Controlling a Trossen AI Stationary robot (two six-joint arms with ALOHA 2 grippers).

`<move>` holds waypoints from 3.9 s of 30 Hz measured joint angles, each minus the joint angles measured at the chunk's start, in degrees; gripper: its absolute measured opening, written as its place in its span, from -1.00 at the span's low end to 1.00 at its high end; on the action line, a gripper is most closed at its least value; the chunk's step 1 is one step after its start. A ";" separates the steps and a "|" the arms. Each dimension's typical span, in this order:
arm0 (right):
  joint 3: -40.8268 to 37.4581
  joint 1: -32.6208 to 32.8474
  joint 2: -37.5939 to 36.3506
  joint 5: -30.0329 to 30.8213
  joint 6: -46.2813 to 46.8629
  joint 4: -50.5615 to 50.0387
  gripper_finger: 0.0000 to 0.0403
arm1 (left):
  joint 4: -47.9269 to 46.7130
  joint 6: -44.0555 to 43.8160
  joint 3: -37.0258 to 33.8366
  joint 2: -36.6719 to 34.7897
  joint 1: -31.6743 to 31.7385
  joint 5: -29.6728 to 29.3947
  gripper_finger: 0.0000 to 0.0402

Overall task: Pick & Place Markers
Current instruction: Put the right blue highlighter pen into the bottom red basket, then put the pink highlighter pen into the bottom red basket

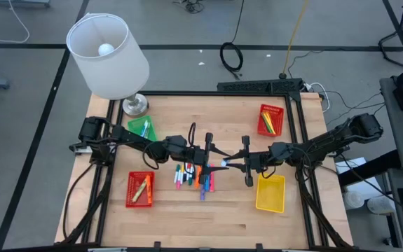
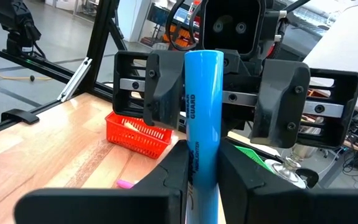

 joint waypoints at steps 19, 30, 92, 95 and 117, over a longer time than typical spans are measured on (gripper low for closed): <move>0.00 0.02 -0.02 3.02 -0.25 -0.33 -0.78 | 0.02 -0.05 0.00 0.00 -0.22 0.00 0.05; 0.00 0.02 -0.02 3.07 -1.27 -0.47 -0.78 | -0.19 -0.07 0.00 0.00 -0.04 -0.04 0.05; 0.02 0.07 -22.25 22.51 21.53 -32.89 0.25 | -126.69 -145.21 -0.05 -20.43 -36.74 -20.83 -0.59; 0.02 0.07 -22.29 22.51 21.51 -32.87 0.25 | -126.98 -143.46 -0.04 -20.04 -36.69 -20.59 -0.40; 0.33 0.07 -8.56 13.22 18.08 -18.67 0.25 | -100.35 -85.16 0.17 -25.18 -36.09 -62.22 0.02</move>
